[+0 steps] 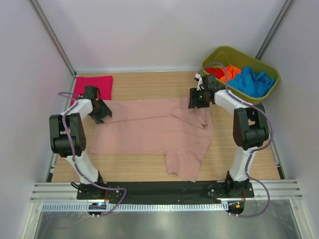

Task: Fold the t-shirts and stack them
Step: Fold the tshirt

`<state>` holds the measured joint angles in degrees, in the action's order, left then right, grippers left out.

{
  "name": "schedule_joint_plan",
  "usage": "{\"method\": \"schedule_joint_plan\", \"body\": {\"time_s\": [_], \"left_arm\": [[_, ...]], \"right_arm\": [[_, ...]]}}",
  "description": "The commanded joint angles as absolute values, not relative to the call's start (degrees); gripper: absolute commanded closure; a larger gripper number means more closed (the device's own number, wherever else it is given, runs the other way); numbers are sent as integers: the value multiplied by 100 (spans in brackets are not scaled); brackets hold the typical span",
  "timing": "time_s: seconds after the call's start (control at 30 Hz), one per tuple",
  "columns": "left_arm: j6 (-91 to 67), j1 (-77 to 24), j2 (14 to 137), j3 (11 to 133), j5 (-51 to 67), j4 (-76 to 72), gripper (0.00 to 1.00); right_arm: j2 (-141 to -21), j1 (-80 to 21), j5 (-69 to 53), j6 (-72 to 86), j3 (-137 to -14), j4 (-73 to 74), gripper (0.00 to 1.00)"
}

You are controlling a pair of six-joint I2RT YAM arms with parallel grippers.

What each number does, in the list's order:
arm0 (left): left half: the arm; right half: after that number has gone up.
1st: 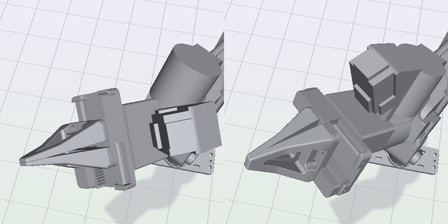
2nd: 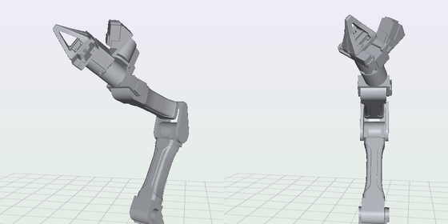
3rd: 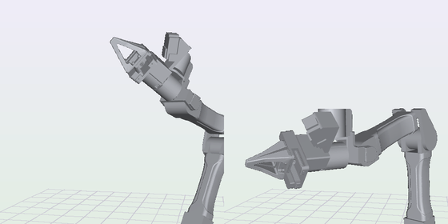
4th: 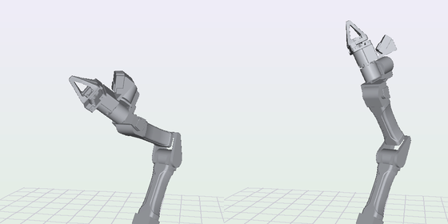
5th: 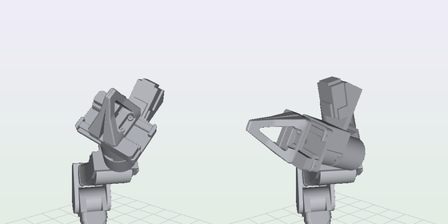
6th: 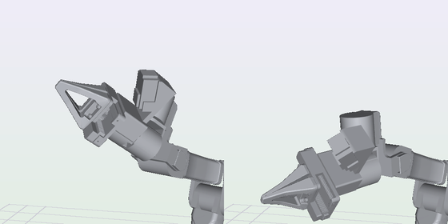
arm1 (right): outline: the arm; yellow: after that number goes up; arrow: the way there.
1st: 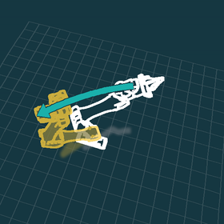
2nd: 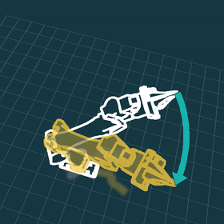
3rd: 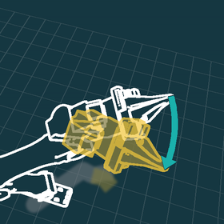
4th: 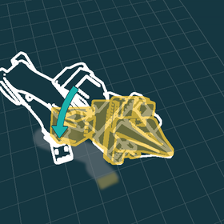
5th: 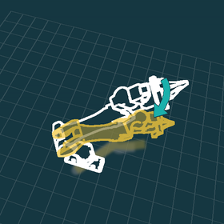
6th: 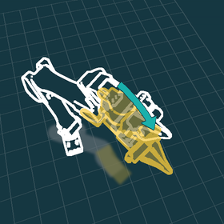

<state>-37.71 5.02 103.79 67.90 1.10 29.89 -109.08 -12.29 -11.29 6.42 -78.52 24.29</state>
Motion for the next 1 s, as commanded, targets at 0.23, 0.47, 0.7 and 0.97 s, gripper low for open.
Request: {"method": "schedule_joint_plan", "body": {"time_s": [0.23,0.47,0.7,0.97], "left_arm": [[-3779,501,10433,7128,36,2821,57],[-3849,510,10073,7093,-799,3120,59],[-3876,510,9827,7075,-888,3103,54],[-3674,501,9765,7294,-1151,3181,51]], "right_arm": [[-11188,-1213,-1520,536,-8165,2470,45],[-11346,-1213,-1635,756,-8068,2242,47],[-11382,-1222,-1766,1054,-8060,2004,57],[-10873,-1362,-1802,1300,-7700,2153,99]]}}
